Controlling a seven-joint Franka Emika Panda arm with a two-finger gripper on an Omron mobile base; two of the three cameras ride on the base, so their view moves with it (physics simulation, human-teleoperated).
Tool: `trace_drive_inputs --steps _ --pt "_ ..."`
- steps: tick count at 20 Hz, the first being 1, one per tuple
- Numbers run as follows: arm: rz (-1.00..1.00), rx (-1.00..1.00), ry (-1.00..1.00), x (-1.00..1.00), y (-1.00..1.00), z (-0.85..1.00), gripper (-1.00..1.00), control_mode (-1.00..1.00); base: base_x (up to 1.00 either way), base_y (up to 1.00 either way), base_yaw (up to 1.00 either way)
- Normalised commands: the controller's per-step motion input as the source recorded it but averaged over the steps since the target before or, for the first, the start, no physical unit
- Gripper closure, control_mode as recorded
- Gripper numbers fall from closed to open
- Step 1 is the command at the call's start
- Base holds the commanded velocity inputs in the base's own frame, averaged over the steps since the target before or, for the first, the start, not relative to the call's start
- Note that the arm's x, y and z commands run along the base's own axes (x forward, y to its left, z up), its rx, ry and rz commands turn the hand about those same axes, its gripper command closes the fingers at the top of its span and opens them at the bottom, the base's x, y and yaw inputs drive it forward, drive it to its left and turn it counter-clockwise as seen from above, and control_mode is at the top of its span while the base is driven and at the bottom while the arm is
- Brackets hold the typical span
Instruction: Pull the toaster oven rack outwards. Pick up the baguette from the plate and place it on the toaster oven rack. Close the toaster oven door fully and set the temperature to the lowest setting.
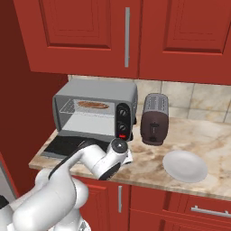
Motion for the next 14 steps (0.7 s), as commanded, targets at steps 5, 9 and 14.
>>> trace_drive_inputs --steps 5,9,14 --pt "0.23 0.05 -0.07 -0.01 0.00 -0.13 -1.00 -1.00 0.00 0.00 0.00" --pt "0.22 0.10 -0.08 0.00 0.12 -0.10 -1.00 -1.00 0.00 0.00 0.00" --pt "0.15 0.11 -0.16 0.08 0.20 -0.04 -1.00 -1.00 0.00 0.00 0.00"
